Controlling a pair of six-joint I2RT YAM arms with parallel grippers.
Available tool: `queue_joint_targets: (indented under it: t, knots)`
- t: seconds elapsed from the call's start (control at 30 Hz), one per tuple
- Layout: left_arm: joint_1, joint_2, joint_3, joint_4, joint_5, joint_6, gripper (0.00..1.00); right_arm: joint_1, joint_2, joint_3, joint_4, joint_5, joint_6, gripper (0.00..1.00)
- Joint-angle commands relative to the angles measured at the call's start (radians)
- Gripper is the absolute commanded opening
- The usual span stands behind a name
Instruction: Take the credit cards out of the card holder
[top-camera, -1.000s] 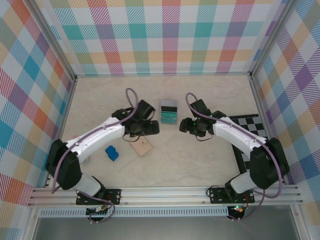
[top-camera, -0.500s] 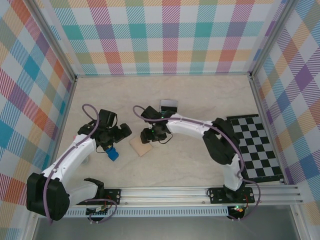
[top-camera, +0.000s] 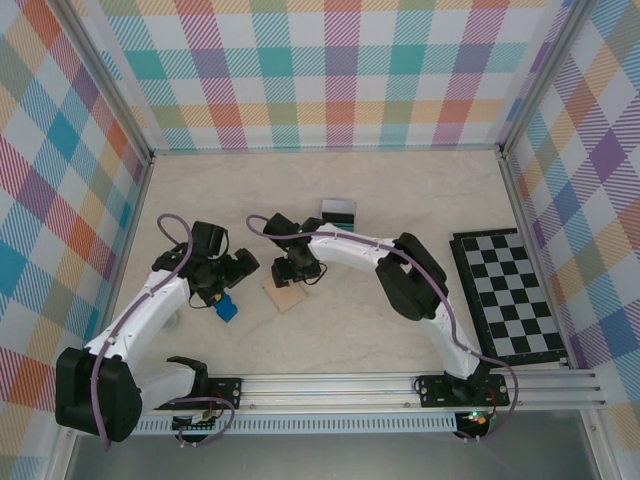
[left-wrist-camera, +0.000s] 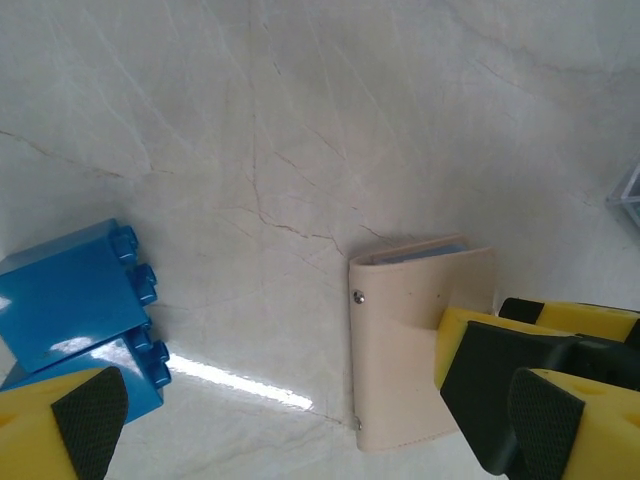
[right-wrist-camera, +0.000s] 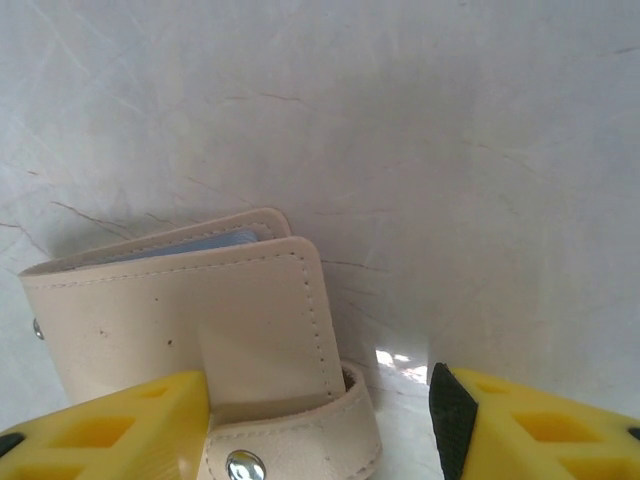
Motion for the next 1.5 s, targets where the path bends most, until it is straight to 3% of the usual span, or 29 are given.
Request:
queue_joint_targets:
  t: [0.0, 0.2, 0.37, 0.63, 0.97, 1.47]
  knots:
    - [0.012, 0.025, -0.031, 0.058, 0.078, -0.02, 1.0, -0.008, -0.043, -0.098, -0.091, 0.101, 0.033, 0.61]
    - [-0.019, 0.076, -0.059, 0.167, 0.203, -0.032, 0.99, -0.086, -0.192, -0.348, 0.023, 0.021, 0.101, 0.59]
    - [-0.087, 0.143, -0.059, 0.26, 0.29, -0.039, 0.95, -0.136, -0.282, -0.431, 0.068, -0.049, 0.085, 0.58]
    - [-0.192, 0.253, -0.095, 0.47, 0.378, -0.101, 0.69, -0.18, -0.379, -0.476, 0.124, -0.17, 0.084, 0.53]
    - [-0.28, 0.38, -0.116, 0.66, 0.418, -0.191, 0.5, -0.183, -0.355, -0.494, 0.13, -0.186, 0.097, 0.47]
    - [-0.318, 0.48, -0.117, 0.771, 0.43, -0.247, 0.39, -0.184, -0.313, -0.517, 0.165, -0.193, 0.101, 0.41]
